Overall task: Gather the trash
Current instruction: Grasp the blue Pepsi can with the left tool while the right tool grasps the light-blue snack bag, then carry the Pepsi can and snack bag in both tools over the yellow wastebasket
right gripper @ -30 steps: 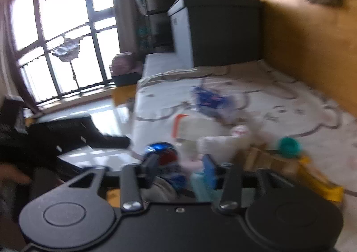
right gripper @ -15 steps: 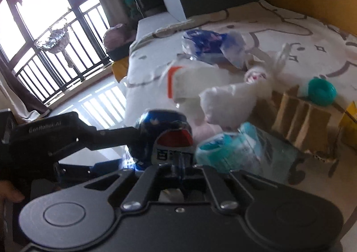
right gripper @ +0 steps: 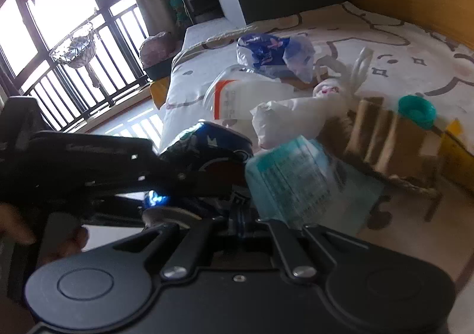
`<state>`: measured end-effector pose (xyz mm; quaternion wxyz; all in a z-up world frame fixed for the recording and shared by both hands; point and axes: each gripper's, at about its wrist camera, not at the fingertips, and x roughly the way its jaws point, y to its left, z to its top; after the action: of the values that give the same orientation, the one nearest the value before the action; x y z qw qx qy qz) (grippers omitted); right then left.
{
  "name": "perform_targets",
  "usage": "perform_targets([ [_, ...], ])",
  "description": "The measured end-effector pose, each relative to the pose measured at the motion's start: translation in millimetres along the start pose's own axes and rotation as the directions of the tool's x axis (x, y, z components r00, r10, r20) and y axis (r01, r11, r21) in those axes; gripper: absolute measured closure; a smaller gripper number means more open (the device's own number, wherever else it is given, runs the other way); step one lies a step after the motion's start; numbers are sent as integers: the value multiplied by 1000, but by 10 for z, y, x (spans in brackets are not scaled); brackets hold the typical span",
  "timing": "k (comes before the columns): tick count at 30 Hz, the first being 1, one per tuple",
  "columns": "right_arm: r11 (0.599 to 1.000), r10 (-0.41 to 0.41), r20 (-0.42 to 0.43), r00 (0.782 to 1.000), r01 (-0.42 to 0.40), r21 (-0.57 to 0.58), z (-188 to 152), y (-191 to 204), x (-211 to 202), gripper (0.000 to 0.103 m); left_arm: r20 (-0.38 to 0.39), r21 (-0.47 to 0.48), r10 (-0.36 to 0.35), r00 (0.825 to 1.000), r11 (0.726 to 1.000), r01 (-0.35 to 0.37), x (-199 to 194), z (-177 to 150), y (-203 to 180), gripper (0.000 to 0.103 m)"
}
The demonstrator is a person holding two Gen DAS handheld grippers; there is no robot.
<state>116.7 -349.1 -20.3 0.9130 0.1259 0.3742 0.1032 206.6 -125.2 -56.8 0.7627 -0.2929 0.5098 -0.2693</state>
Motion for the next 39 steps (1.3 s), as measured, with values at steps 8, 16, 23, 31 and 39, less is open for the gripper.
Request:
perform_targets([
  [8, 989, -105, 114, 988, 116, -88, 59, 75, -462, 68, 35, 63, 56, 998, 996, -58, -91, -47, -127, 69],
  [16, 950, -206, 96, 974, 223, -218, 144, 107, -234, 16, 113, 147, 114, 987, 981, -130, -361, -143, -233, 69],
  [23, 910, -266, 38, 963, 264, -319, 110, 194, 161, 11, 146, 171, 154, 977, 969, -178, -486, -207, -225, 69],
  [31, 963, -202, 44, 978, 207, -172, 26, 44, -54, 54, 180, 131, 132, 975, 979, -157, -413, -347, -176, 69],
  [39, 980, 12, 74, 997, -27, 197, 29, -295, -323, 56, 113, 91, 67, 991, 993, -77, -155, -515, -272, 68],
])
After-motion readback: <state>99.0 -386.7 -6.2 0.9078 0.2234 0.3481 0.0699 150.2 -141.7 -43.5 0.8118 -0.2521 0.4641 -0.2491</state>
